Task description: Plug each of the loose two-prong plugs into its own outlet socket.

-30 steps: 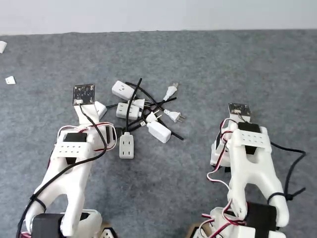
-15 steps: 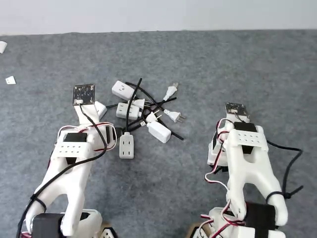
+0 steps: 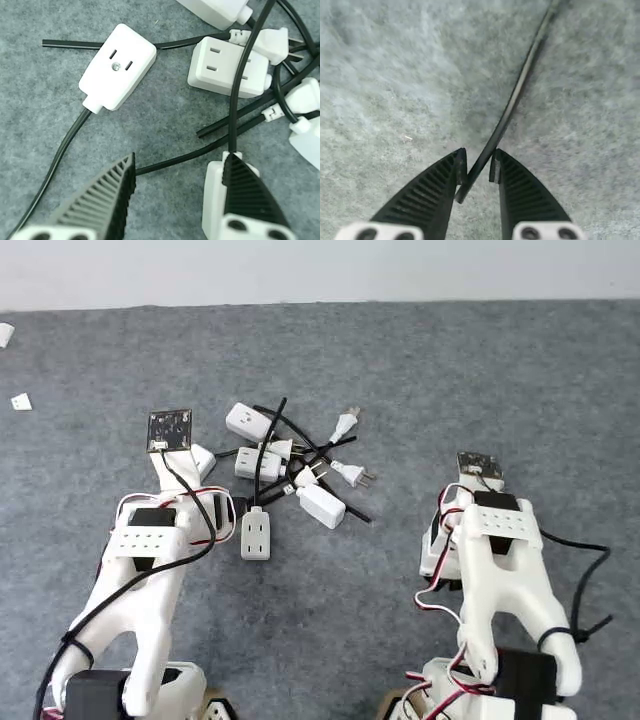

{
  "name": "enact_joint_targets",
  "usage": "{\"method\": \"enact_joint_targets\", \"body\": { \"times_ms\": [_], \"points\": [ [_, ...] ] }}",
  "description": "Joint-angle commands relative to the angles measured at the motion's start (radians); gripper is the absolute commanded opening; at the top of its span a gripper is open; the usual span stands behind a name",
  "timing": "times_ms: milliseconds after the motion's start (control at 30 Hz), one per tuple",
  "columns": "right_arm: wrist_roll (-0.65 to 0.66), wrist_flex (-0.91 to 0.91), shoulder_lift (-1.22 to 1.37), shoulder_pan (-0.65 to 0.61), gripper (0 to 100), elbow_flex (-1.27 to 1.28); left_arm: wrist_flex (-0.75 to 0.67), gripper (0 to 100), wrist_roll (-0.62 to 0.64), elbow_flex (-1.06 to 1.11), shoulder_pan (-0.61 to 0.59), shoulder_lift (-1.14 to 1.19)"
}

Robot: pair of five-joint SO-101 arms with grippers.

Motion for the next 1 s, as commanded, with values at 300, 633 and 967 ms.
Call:
{"method": "enact_joint_targets", "body": {
  "times_ms": [300,633,967],
  "points": [
    [-0.002,-0.016,-0.004,0.016,8.8,-0.002,-0.028,26,-0.009,-0.002,-0.002,-0.021],
    [0.041,-0.03,-0.015,0.016,0.9,0.0,-0.028,26,-0.009,-0.002,-0.002,-0.021],
    [0.069,0.101,-0.151,-0.059,0.9,-0.08,-0.028,26,-0.009,-0.002,-0.002,-0.021]
  ]
}}
